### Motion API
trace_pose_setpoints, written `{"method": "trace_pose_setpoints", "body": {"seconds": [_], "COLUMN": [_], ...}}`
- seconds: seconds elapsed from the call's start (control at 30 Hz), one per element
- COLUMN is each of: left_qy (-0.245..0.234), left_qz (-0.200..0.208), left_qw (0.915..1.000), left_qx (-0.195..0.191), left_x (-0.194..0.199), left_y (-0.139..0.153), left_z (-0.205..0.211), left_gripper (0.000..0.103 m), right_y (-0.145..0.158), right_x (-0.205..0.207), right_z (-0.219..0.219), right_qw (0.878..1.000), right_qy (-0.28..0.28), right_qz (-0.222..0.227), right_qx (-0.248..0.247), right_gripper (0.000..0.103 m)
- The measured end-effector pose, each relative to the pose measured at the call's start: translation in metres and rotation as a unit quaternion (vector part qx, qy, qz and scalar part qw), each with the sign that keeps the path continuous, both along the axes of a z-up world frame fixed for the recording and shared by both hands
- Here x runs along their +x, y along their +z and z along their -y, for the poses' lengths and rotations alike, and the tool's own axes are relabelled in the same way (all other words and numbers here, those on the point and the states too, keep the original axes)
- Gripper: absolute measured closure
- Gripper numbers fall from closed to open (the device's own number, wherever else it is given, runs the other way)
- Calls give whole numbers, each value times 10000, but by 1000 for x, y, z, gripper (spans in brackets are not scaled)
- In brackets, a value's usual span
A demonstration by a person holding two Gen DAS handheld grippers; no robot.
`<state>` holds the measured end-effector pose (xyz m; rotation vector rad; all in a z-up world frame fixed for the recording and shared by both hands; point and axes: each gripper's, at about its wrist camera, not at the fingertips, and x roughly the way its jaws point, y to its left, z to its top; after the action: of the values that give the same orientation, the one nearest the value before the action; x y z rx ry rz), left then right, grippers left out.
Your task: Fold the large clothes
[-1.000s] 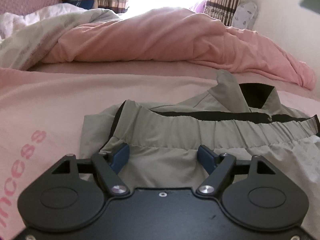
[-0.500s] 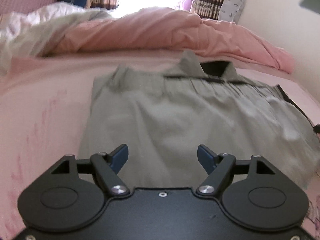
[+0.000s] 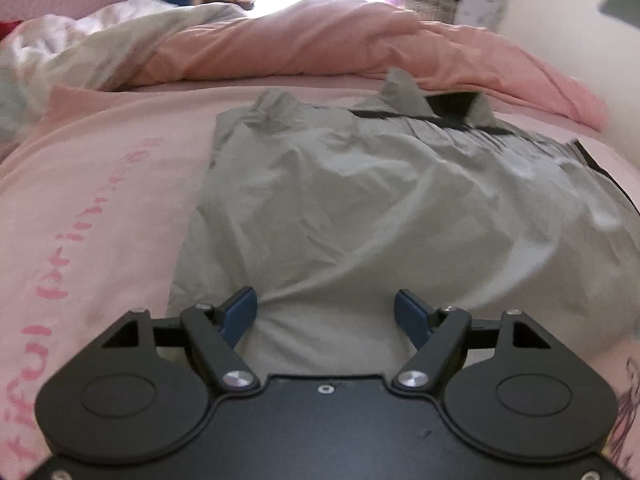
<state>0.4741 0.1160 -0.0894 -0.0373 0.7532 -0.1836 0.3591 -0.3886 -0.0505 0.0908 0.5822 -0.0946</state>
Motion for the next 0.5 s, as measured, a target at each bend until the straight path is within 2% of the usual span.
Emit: {"method": "trace_pose_setpoints", "body": {"seconds": [0.1, 0.2, 0.27, 0.37, 0.43, 0.47, 0.5], "left_qy": [-152, -608, -828, -1003, -950, -936, -936], "left_qz": [288, 452, 476, 300, 148, 99, 89], "left_qw": [9989, 9960, 9946, 9940, 9953, 9955, 9954], "left_qx": [-331, -474, -399, -301, -115, -121, -187], "left_x": [-9, -11, -10, -1, 5, 7, 7], "left_y": [23, 37, 38, 26, 13, 8, 4], "left_z": [18, 58, 84, 112, 122, 121, 117], "left_gripper": [28, 27, 27, 27, 24, 24, 24], "right_y": [25, 38, 36, 20, 5, 1, -1], "right_x": [-4, 9, 20, 37, 45, 45, 42], "right_z": [-33, -75, -99, -124, -129, -127, -122], "right_qw": [9967, 9893, 9860, 9852, 9881, 9893, 9904], "right_qy": [485, 1111, 1349, 1501, 1418, 1364, 1300], "right_qz": [586, 727, 696, 429, 240, 231, 256], "right_qx": [295, 598, 696, 712, 553, 462, 405], "right_gripper": [70, 70, 70, 74, 75, 82, 83]}}
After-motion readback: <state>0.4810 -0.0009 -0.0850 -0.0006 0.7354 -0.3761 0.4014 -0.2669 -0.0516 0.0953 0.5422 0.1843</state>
